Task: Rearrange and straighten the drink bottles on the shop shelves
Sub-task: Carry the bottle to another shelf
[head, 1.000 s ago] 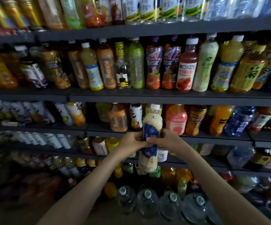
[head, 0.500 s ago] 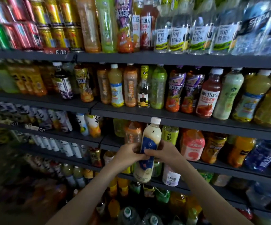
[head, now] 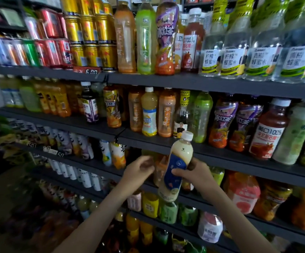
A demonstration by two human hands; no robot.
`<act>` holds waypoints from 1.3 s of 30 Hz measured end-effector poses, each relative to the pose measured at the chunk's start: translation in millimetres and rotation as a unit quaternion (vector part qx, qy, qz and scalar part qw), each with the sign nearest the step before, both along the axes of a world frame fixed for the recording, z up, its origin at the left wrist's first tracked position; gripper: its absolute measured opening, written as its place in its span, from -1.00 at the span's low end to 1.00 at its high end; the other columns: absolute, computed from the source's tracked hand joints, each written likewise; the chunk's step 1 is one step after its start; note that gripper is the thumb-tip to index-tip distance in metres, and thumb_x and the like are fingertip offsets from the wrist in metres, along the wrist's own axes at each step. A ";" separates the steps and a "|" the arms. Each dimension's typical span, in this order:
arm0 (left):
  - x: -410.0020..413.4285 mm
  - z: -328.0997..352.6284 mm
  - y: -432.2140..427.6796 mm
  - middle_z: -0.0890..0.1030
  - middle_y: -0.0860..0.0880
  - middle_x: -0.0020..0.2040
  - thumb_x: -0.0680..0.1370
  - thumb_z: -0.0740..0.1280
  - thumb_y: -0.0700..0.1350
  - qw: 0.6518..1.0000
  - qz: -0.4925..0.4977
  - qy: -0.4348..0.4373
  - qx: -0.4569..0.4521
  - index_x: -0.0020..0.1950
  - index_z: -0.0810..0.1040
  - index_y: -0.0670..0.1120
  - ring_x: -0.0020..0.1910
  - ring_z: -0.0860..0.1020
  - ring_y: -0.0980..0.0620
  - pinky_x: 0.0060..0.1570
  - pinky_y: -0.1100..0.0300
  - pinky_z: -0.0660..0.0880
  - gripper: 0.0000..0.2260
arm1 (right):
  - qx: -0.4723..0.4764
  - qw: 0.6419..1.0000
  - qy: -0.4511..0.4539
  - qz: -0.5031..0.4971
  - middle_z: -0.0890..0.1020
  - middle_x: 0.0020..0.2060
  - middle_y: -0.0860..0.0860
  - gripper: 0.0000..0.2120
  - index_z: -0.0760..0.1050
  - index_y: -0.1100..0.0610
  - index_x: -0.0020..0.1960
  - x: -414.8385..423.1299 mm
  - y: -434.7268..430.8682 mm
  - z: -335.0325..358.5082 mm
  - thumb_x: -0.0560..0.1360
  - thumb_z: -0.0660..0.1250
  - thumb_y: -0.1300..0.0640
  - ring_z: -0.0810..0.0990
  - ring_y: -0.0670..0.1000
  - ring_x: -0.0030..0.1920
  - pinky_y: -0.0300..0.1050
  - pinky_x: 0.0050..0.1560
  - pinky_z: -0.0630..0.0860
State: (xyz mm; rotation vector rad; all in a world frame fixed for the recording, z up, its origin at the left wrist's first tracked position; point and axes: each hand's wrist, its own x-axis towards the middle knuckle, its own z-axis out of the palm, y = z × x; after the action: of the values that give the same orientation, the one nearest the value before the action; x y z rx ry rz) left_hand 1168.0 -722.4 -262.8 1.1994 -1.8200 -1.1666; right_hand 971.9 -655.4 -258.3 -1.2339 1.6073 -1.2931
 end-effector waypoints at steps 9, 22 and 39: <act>107.4 34.6 -128.9 0.56 0.09 -0.07 0.55 0.34 -0.14 0.988 0.126 0.026 -0.087 0.24 0.46 -0.05 -0.13 0.52 0.18 -0.13 0.32 0.43 -0.74 | -0.057 0.996 -0.063 -0.040 0.70 -0.10 -0.04 -0.64 0.57 0.08 0.03 87.0 -99.4 24.9 0.27 0.57 0.20 0.67 0.00 -0.04 0.02 -0.03 0.61; 148.2 59.6 -242.6 0.53 0.02 0.08 0.50 0.39 -0.15 0.970 0.167 0.072 -0.161 0.29 0.40 -0.09 0.02 0.50 0.10 -0.05 0.25 0.39 -0.62 | -0.162 0.979 -0.070 -0.103 0.68 -0.04 -0.03 -0.66 0.53 0.08 0.06 160.9 -171.7 57.7 0.33 0.51 0.24 0.65 -0.06 -0.03 -0.19 -0.11 0.59; 199.5 59.3 -365.3 0.39 -0.15 0.34 0.37 0.52 -0.05 0.973 0.132 0.070 -0.178 0.41 0.24 -0.18 0.35 0.36 -0.11 0.32 0.03 0.35 -0.28 | -0.228 0.942 -0.092 -0.226 0.67 -0.05 -0.08 -0.70 0.53 0.04 0.02 251.8 -253.7 44.7 0.34 0.50 0.24 0.64 -0.14 -0.04 -0.19 -0.05 0.58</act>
State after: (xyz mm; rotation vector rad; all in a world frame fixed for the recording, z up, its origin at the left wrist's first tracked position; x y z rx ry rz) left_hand 1367.5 -1087.6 -203.4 1.0793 -1.6186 -0.7189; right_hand 1223.7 -909.1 -213.6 -0.9805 1.5551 -2.0996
